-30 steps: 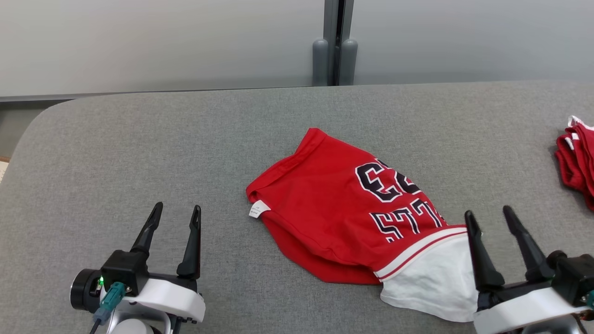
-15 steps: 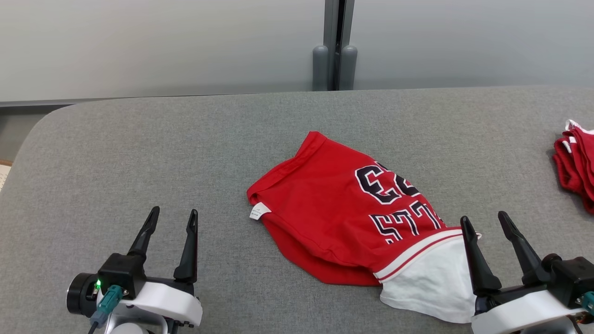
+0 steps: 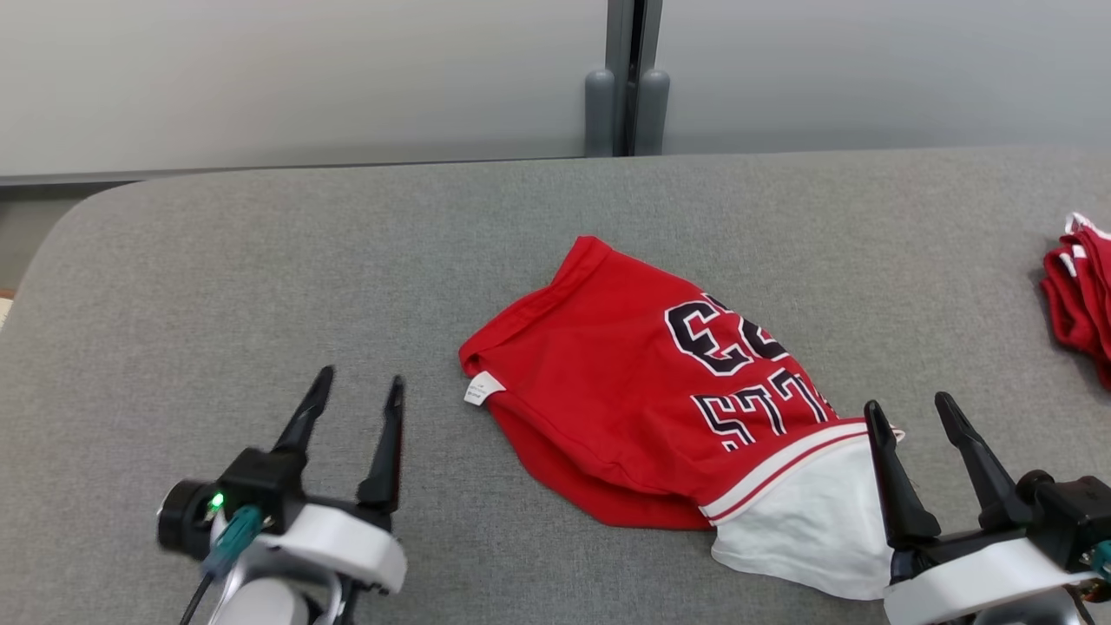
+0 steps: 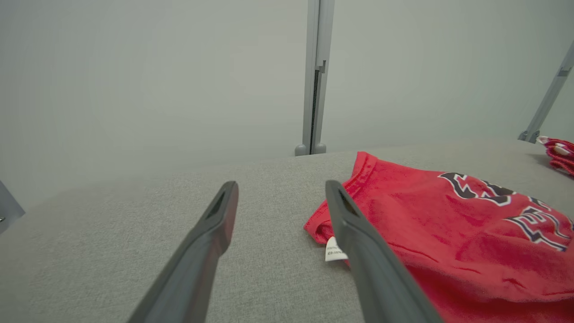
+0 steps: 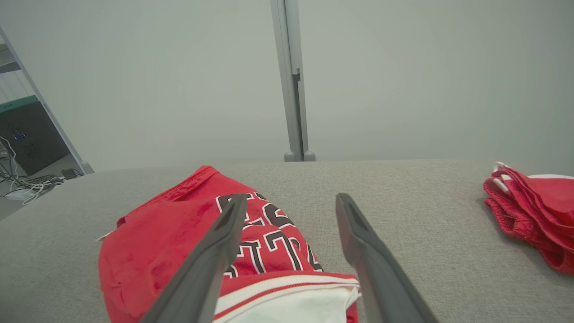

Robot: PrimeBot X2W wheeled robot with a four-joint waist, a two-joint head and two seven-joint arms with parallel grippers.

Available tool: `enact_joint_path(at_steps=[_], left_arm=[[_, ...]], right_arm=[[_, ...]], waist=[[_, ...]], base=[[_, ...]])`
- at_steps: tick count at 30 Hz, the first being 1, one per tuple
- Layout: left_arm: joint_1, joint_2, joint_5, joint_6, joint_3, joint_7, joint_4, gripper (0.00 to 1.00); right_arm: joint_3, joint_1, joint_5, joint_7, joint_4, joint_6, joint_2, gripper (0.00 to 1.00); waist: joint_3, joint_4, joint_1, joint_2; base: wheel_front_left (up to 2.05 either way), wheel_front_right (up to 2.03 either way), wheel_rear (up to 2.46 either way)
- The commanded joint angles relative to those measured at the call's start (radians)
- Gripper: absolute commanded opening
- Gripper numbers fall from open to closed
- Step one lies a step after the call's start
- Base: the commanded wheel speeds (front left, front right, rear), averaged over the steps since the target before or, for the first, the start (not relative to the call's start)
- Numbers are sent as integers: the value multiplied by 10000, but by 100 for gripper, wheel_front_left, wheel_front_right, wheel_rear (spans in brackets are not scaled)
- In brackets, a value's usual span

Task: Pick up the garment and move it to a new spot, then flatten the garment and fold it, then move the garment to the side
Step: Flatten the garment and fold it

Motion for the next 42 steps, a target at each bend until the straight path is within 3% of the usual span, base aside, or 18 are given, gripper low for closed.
enact_joint_path(at_steps=[1, 9, 17, 18, 19, 20, 21, 30, 42], left_arm=[[-301, -30, 87, -116, -94, 57, 29, 100], [-2354, -369, 9, -1038, -1067, 1203, 1777, 100], [-3858, -61, -269, -1181, -855, 1674, 4654, 100], [-3983, -7, -324, -1214, -806, 1678, 4949, 92], [-4107, 36, -423, -1253, -739, 1630, 5176, 63], [-4231, 76, -503, -1288, -702, 1603, 5399, 10], [-4307, 84, -633, -1330, -661, 1584, 5633, 0], [-4451, 288, -1615, -1499, -234, 516, 6290, 0], [-2289, 276, -2387, -800, 558, -116, 4791, 0]], right_arm=[[9, -115, 48, 16, -54, 0, -27, 100], [246, -566, 178, -27, 16, 0, -16, 100], [455, -936, 400, -324, 403, 0, 107, 100], [468, -968, 408, -358, 447, 0, 101, 100], [471, -998, 418, -404, 499, 0, 104, 100], [475, -1018, 448, -433, 558, 0, 115, 100], [483, -1042, 490, -469, 609, 0, 127, 100], [331, -1186, 626, -640, 929, 0, 131, 100], [-576, -1024, 733, -471, 851, 0, -4, 100]], waist=[[149, -62, 0, 0], [1068, -708, 0, 0], [1682, -1394, 0, 0], [1735, -1431, 0, 0], [1793, -1461, 0, 0], [1840, -1482, 0, 0], [1873, -1494, 0, 0], [1953, -1350, 0, 0], [1820, -480, 0, 0]], base=[[0, 0, 0], [0, 0, 0], [0, 0, 0], [0, 0, 0], [0, 0, 0], [0, 0, 0], [0, 0, 0], [0, 0, 0], [0, 0, 0]])
